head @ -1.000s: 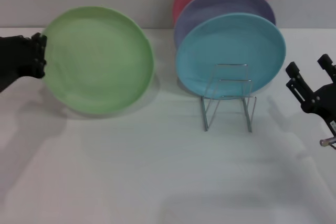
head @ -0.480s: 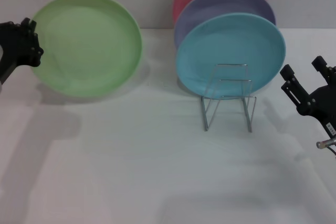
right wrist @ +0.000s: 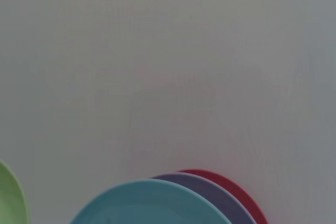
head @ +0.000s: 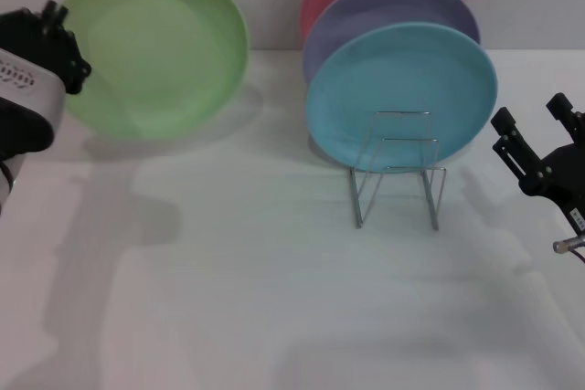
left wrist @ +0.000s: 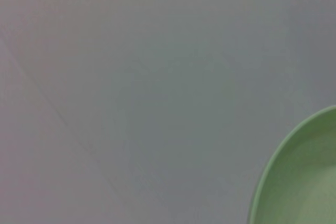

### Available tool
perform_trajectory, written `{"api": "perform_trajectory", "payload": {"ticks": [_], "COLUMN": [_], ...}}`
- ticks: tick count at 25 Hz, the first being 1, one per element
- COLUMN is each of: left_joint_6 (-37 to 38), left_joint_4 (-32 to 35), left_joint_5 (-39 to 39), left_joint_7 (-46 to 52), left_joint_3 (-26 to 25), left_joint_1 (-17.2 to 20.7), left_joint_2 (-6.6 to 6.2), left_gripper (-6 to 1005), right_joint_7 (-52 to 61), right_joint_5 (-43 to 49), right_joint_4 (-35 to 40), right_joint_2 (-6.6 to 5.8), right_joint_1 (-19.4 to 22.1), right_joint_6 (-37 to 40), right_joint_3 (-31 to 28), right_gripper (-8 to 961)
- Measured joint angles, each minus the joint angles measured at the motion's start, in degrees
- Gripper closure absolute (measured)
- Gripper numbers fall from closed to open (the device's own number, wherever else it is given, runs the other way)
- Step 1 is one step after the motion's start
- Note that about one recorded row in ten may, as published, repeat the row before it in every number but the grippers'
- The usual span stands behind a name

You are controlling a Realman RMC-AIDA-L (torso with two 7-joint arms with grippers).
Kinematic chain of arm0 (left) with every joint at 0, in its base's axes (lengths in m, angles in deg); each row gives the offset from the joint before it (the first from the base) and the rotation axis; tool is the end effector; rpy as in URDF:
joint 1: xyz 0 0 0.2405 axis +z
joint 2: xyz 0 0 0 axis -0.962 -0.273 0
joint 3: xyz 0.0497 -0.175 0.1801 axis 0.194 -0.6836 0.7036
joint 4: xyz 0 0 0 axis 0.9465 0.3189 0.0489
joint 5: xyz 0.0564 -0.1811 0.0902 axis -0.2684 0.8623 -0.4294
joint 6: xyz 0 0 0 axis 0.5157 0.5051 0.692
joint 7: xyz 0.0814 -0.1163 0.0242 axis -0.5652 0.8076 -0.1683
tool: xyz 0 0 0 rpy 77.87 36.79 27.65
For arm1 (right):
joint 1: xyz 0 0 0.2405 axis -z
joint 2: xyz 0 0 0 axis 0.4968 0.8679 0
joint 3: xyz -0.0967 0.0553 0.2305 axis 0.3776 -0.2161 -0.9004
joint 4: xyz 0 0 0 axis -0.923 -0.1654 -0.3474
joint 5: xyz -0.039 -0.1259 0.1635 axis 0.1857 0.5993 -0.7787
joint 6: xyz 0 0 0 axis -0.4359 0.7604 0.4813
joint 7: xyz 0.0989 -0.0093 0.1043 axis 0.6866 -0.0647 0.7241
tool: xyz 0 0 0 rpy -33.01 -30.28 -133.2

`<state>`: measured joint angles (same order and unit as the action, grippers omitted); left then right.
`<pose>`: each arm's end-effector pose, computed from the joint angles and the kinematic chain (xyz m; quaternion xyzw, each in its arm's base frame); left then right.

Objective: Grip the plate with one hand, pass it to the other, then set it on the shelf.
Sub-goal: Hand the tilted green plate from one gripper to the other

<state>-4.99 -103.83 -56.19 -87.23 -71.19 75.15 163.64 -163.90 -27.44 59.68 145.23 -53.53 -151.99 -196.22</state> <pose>-0.2069 0.3327 0.0253 -0.7361 -0.0552 -0.0553 0.6723 0.3134 0.2715 -0.0250 -0.7126 0.1974 0.4009 0.5409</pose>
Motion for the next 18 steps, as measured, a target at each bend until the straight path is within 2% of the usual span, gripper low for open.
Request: {"api": "perform_trajectory", "payload": {"ticks": [2,6,7,8,10,12,13,17,18], "left_joint_6": [8.1,10.6,11.2,12.5,13.4,15.7,15.7,17.6,17.6], "left_joint_4": [1.8,3.0,3.6,6.2,7.9,12.0,12.0,16.3,16.3], "left_joint_5": [-4.5,-7.6,-9.1,-13.1,-15.8,-21.7,-21.7,-29.1,-29.1], "left_joint_7": [4.9,9.5,12.8,22.5,28.0,40.3,40.3,57.8,57.8], "left_joint_3": [3.6,4.7,4.9,5.2,5.4,5.6,5.6,5.7,5.7], "left_joint_1": [-1.0,-1.4,-1.5,-1.9,-2.2,-2.6,-2.6,-2.4,-2.4], "left_joint_2": [-0.15,-0.2,-0.23,-0.35,-0.38,-0.4,-0.4,-0.5,-0.5], "left_gripper": [969,969,969,969,969,970,970,970,970], "right_joint_7": [0.0,0.0,0.0,0.0,0.0,0.0,0.0,0.0,0.0], "right_joint_5": [-0.1,-0.1,-0.2,-0.2,-0.2,-0.2,-0.2,-0.2,-0.2], "right_joint_4": [0.0,0.0,-0.1,-0.1,-0.2,-0.2,-0.2,-0.2,-0.2], "right_joint_2": [0.0,-0.03,-0.08,-0.08,-0.09,-0.1,-0.1,-0.09,-0.09], "right_joint_1": [-0.3,-0.4,-0.4,-0.4,-0.5,-0.6,-0.7,-1.0,-1.0], "right_joint_6": [0.4,0.5,0.7,0.7,0.9,1.0,1.1,1.1,1.1], "right_joint_3": [-0.1,-0.1,-0.1,-0.1,-0.2,-0.2,-0.3,-0.3,-0.3], "right_gripper": [173,173,173,173,174,174,174,173,173]}}
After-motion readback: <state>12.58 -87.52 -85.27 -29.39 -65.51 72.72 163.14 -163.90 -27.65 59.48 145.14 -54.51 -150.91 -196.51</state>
